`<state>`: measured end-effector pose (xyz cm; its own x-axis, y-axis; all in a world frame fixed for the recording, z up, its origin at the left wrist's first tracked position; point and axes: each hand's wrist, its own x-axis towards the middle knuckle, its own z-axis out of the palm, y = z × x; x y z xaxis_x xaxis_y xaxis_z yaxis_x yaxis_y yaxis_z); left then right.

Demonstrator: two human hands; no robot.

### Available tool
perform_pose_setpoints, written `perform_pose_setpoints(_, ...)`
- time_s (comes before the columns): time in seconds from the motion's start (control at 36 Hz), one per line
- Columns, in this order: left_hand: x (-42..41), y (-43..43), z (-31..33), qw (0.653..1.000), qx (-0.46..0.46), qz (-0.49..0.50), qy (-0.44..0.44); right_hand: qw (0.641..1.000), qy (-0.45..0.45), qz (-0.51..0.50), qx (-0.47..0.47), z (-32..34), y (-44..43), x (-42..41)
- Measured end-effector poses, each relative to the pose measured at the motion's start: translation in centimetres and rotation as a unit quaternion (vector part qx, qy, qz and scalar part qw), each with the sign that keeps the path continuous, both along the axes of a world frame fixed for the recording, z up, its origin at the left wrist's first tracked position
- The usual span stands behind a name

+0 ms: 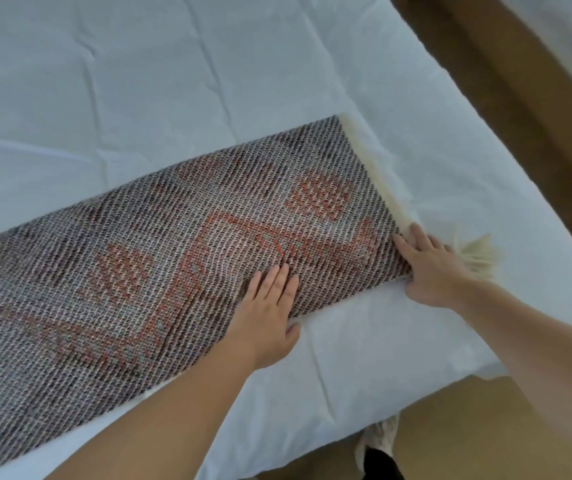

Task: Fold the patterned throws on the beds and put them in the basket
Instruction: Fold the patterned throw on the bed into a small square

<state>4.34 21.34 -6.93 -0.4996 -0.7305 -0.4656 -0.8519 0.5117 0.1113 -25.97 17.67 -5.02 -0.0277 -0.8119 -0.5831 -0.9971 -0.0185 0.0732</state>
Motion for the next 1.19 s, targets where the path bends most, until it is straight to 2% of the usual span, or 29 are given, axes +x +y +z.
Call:
perform_pose_setpoints(0.06, -2.3, -0.8, -0.1, 1.0, 0.005, 0.005, 0.013, 0.993, -0.09, -0.069, 0.006, 0.7, -1.6, -0.4)
perform_pose_setpoints(0.14, -6.5, -2.1, -0.3, 0.999, 0.003, 0.016, 0.036, 0.957, -0.226, -0.17, -0.061, 0.6, -5.2, -1.5)
perform_pose_setpoints(0.19, -9.7, -3.2, -0.4, 0.998, 0.0, 0.023, 0.052, 0.931, -0.295, -0.2, -0.082, 0.5, -8.2, -2.2)
perform_pose_setpoints(0.25, -12.7, -4.2, -0.3, 0.998, 0.005, 0.006, 0.06, 0.919, -0.334, -0.198, -0.066, 0.5, -11.0, -2.5)
perform_pose_setpoints(0.39, -18.8, -7.4, 0.0, 0.996, -0.019, -0.061, 0.057, 0.921, -0.361, -0.131, -0.059, 0.7, -17.8, -2.9)
perform_pose_setpoints(0.61, -22.9, -9.7, 0.4, 0.993, 0.003, -0.094, 0.067, 0.901, -0.401, -0.156, -0.047, 0.1, -24.3, -1.3)
perform_pose_setpoints(0.75, -23.6, -9.8, 1.0, 0.992, 0.037, -0.064, 0.103, 0.884, -0.425, -0.183, -0.069, -0.3, -25.9, 0.7)
perform_pose_setpoints(0.86, -23.3, -9.4, 1.8, 0.989, 0.048, -0.052, 0.131, 0.88, -0.426, -0.202, -0.05, -0.2, -26.3, 1.9)
perform_pose_setpoints(0.97, -22.4, -8.9, 3.0, 0.983, 0.113, -0.01, 0.142, 0.883, -0.42, -0.196, -0.078, 1.1, -26.1, 2.2)
perform_pose_setpoints(1.19, -18.2, -5.6, 10.9, 0.944, 0.198, 0.137, 0.224, 0.881, -0.422, -0.193, -0.093, 7.7, -24.1, 3.0)
